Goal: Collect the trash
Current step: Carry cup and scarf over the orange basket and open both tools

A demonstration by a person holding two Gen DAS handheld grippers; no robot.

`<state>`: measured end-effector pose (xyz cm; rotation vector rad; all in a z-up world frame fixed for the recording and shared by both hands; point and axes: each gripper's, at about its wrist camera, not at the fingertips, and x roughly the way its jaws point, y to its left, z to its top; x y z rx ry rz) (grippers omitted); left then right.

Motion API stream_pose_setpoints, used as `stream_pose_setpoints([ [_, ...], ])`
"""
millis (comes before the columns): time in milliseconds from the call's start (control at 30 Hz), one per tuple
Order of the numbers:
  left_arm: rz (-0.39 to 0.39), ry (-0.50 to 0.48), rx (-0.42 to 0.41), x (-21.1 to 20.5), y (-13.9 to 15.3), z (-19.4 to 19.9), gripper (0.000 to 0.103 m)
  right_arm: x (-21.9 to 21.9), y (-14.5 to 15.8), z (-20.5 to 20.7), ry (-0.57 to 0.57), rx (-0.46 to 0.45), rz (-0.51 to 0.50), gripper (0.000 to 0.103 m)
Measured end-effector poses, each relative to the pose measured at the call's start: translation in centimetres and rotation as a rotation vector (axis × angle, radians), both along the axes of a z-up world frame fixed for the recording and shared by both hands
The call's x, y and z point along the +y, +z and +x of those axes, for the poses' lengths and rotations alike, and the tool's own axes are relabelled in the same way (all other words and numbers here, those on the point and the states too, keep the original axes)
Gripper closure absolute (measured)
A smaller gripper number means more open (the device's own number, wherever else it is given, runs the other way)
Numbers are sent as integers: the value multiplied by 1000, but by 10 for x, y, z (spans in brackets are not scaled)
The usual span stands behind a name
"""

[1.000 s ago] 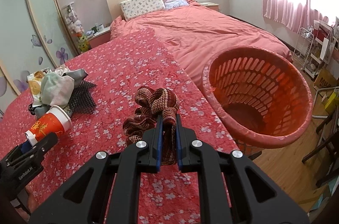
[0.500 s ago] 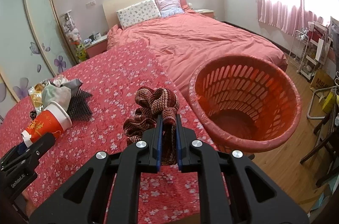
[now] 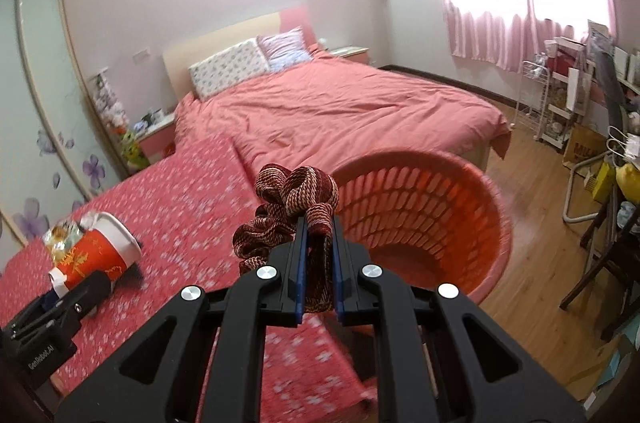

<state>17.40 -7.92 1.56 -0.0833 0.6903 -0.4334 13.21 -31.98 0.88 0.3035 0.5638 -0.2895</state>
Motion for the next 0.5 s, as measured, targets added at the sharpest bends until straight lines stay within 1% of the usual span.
stream_pose_setpoints([
  [233, -19, -96, -17, -53, 3, 12, 34, -34, -5, 1, -80, -14, 8, 92],
  [500, -19, -189, -9, -106, -6, 30, 34, -59, -17, 7, -131, -15, 45, 92],
])
